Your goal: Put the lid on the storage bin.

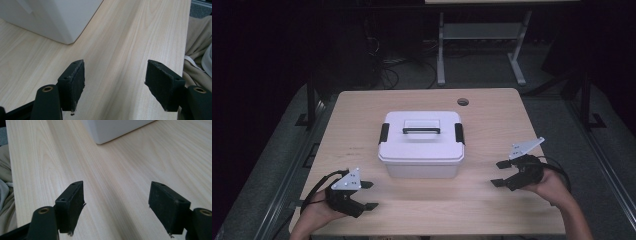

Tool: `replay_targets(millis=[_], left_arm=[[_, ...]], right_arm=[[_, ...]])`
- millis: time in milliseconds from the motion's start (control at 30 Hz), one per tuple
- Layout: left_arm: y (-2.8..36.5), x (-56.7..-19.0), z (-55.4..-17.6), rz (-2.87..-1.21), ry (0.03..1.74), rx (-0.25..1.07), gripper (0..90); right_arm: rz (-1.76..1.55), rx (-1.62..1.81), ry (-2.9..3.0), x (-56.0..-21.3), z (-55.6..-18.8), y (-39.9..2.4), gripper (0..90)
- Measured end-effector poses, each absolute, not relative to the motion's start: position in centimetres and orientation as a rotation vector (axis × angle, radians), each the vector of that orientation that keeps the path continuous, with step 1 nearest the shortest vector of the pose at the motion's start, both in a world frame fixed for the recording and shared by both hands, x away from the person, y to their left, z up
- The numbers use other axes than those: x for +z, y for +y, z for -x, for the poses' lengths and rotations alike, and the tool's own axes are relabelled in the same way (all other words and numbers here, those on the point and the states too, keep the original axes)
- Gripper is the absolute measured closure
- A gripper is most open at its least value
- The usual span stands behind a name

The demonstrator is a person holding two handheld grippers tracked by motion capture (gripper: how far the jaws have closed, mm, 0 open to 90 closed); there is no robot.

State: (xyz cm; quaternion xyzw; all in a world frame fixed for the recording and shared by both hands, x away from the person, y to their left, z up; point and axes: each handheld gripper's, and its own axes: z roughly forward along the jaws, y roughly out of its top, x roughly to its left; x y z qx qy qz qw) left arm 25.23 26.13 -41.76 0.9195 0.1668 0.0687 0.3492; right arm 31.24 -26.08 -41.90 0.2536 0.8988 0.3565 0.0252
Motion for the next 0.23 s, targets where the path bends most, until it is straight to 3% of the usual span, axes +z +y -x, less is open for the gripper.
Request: replay_targets(millis=[233], left_arm=[[26.01,-41.81,-25.26,-2.389,0.431,0.173,31.5]], right_arm=[[-0.789,1.092,2.783,-42.12,-30.81,-26.21,27.7]])
